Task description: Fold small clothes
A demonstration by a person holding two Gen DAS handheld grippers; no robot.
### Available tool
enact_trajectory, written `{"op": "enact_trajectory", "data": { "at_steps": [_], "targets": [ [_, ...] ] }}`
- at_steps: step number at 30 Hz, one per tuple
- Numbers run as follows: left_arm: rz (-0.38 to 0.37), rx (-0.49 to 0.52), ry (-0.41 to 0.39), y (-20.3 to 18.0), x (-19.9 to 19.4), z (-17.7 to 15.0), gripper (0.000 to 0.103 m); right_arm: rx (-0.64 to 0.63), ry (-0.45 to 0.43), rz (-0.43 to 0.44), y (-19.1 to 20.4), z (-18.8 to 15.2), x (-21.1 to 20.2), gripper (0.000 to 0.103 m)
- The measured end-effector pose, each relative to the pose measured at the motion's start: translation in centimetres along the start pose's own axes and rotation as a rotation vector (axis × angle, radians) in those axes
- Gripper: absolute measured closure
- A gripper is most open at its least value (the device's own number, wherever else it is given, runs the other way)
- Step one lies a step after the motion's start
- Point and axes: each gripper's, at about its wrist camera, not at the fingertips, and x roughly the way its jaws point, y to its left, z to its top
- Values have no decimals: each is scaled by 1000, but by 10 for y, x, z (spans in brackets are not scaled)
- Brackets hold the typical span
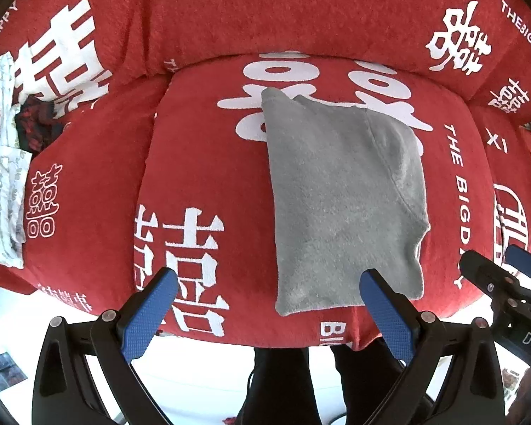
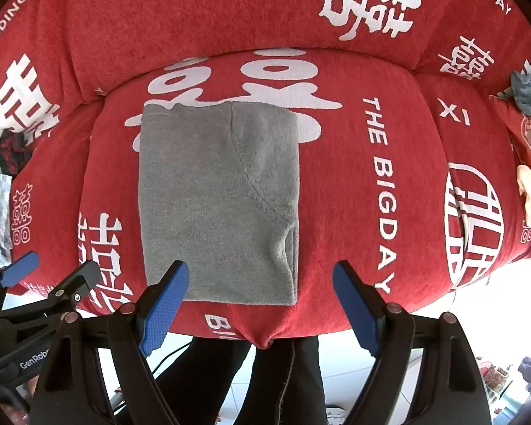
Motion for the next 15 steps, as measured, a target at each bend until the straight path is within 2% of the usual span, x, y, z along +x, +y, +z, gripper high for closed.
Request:
{"op": "enact_trajectory", "data": {
  "at_steps": [7, 15],
  "targets": [
    [2, -12, -2, 1, 1, -1, 0, 2, 0, -1, 0, -1, 0, 17],
    [10, 27, -30, -2, -3, -1, 0, -16, -6, -4, 5, 1, 0, 17]
  ]
}}
